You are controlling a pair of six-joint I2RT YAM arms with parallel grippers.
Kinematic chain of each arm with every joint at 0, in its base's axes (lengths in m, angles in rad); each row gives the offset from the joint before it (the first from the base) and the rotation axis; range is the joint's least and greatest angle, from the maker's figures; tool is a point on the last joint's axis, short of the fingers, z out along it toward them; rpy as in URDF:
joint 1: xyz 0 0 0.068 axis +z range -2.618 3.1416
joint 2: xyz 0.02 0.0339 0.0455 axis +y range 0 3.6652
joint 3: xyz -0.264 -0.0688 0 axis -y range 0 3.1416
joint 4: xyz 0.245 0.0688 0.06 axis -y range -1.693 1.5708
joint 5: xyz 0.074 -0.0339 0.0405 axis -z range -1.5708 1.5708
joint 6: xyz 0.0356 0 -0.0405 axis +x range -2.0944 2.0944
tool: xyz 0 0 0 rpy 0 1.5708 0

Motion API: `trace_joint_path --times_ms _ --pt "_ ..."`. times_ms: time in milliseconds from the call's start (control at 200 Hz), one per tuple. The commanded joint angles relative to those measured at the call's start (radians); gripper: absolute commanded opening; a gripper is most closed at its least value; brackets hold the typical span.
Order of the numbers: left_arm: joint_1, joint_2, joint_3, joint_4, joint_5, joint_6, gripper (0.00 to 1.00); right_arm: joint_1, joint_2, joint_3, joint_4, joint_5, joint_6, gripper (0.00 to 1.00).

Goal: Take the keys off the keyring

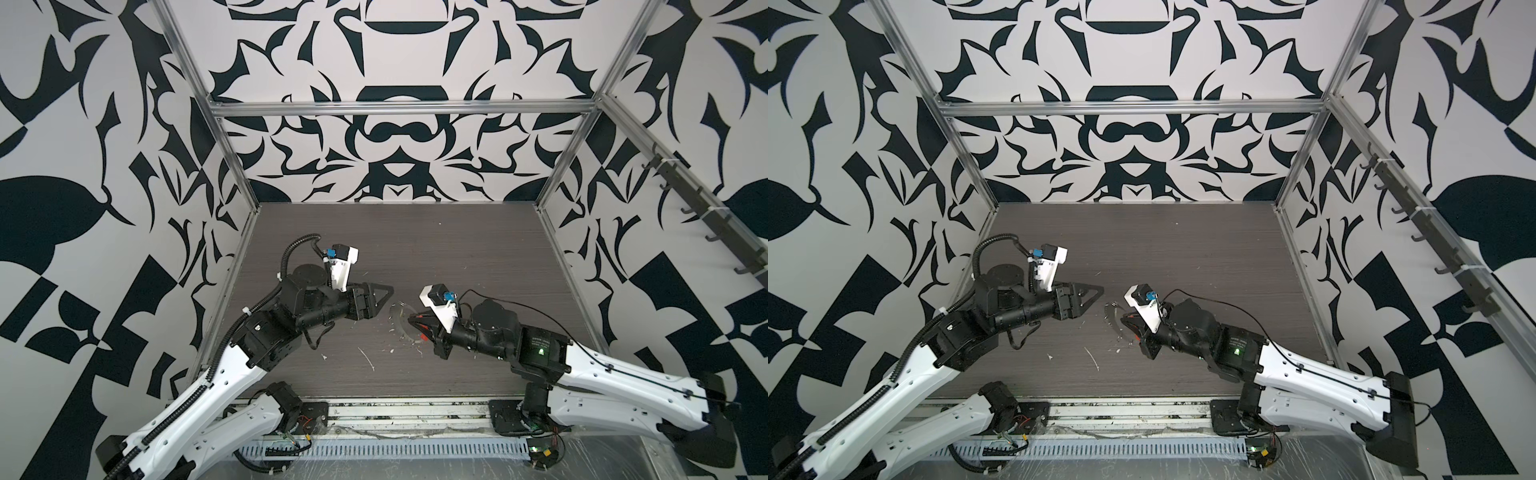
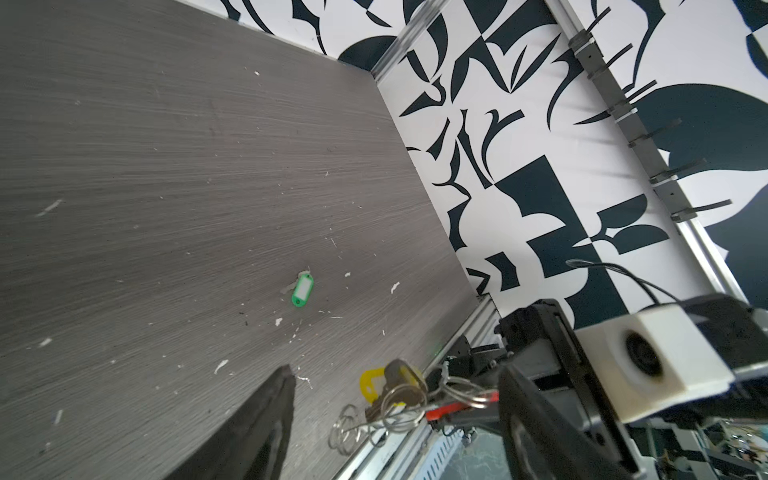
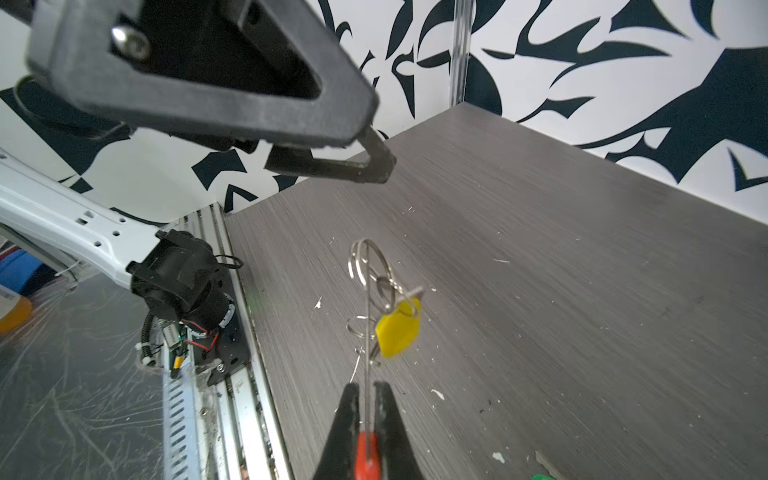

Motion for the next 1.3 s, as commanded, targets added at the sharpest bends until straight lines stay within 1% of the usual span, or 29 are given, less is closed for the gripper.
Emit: trace_joint_path --times_ms 0,60,80,245,305,380,430,500,545,600,660,715,770,860,1035,1190,1240,1295 --pt "0.008 0.009 -0.015 0.069 0.072 -0.068 0.80 0.034 -0.013 -0.005 0.107 0.104 -0.066 0.00" --pt "0.008 0.009 -0.018 0.092 0.069 -0.089 0.80 0.065 0.004 -0.002 0.120 0.171 -0.107 0.00" --pt "0.008 0.009 -0.018 0.095 0.066 -0.093 0.80 0.076 0.010 -0.001 0.125 0.224 -0.122 0.00" --pt "0.009 0.013 -0.019 0.111 0.020 -0.115 0.81 0.203 0.083 0.005 0.211 0.499 -0.277 0.00" --pt "0.009 0.015 -0.017 0.098 -0.004 -0.121 0.79 0.241 0.110 0.006 0.255 0.579 -0.336 0.00" --pt "0.009 0.013 -0.008 0.059 -0.056 -0.120 0.75 0.275 0.141 0.014 0.294 0.641 -0.388 0.00" --pt "0.011 0.008 -0.013 0.057 -0.072 -0.118 0.73 0.291 0.158 0.014 0.330 0.673 -0.416 0.00" --pt "0.011 0.004 -0.031 0.093 -0.048 -0.125 0.68 0.313 0.179 0.011 0.378 0.720 -0.455 0.00" --pt "0.011 0.007 -0.025 0.079 -0.049 -0.129 0.65 0.325 0.189 0.007 0.412 0.751 -0.479 0.00" --pt "0.011 0.005 -0.015 0.034 -0.084 -0.129 0.63 0.335 0.201 -0.001 0.461 0.792 -0.509 0.00" --pt "0.012 -0.012 -0.018 0.011 -0.125 -0.129 0.64 0.338 0.211 -0.003 0.490 0.814 -0.532 0.00" --pt "0.012 -0.035 -0.028 0.014 -0.146 -0.132 0.67 0.339 0.225 -0.002 0.514 0.836 -0.554 0.00" --pt "0.014 -0.053 -0.038 0.032 -0.143 -0.135 0.72 0.339 0.243 0.002 0.538 0.855 -0.577 0.00" --pt "0.014 -0.054 -0.044 0.048 -0.125 -0.153 0.74 0.341 0.279 0.014 0.575 0.874 -0.619 0.00" --pt "0.014 -0.031 -0.058 0.088 -0.090 -0.178 0.63 0.355 0.348 0.025 0.695 0.925 -0.725 0.00" --pt "0.015 -0.025 -0.071 0.111 -0.080 -0.186 0.52 0.381 0.415 0.022 0.866 0.983 -0.849 0.00" --pt "0.017 -0.021 -0.072 0.115 -0.074 -0.189 0.49 0.386 0.440 0.019 0.950 1.003 -0.898 0.00" --pt "0.018 -0.019 -0.074 0.115 -0.072 -0.188 0.49 0.386 0.460 0.020 1.004 1.020 -0.931 0.00"
